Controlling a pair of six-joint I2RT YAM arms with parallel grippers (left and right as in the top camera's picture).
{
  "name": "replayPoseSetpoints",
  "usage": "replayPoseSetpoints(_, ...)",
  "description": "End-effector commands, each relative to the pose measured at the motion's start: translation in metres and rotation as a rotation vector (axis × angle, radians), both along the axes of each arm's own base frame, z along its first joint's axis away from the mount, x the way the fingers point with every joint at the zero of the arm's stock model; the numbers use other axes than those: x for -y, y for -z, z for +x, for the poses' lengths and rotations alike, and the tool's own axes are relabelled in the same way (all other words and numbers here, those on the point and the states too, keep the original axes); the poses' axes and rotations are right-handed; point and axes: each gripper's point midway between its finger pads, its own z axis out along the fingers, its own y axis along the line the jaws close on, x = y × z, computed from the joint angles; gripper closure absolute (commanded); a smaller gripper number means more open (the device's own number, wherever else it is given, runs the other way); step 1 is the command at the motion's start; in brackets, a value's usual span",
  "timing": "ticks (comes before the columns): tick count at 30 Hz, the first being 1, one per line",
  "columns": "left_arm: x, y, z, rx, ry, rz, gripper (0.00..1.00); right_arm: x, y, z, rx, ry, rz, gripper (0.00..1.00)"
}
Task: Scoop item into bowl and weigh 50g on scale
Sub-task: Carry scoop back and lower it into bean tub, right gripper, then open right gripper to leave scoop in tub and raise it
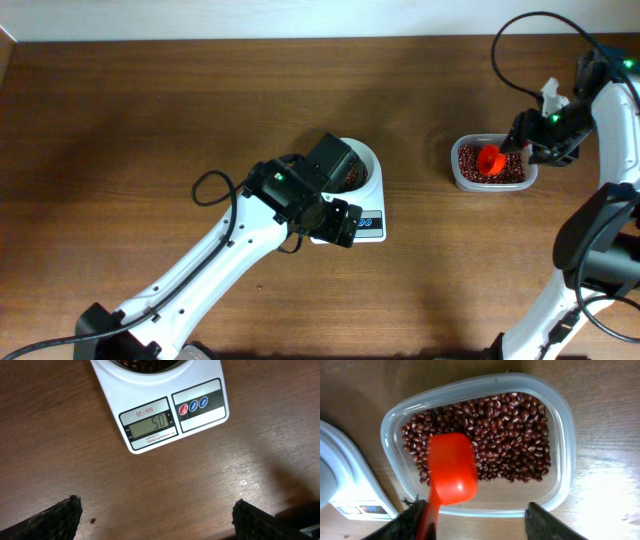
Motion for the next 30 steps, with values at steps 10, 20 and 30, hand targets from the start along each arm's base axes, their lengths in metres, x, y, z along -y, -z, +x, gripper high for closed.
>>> replayPoseSetpoints(10,0.000,-0.004,-0.002,0.008,0.012,-0.013,0.01,0.029,0.002,0.015,0.031,-0.011,-0.214,0.02)
replayPoseSetpoints(20,0.000,-0.004,-0.002,0.008,0.012,-0.013,0.01,0.051,0.001,0.023,0.054,0.003,-0.338,0.01)
replayPoseSetpoints(30,0.000,-0.004,-0.002,0.008,0.012,-0.013,0.01,0.075,-0.048,0.042,0.132,0.103,-0.519,0.01)
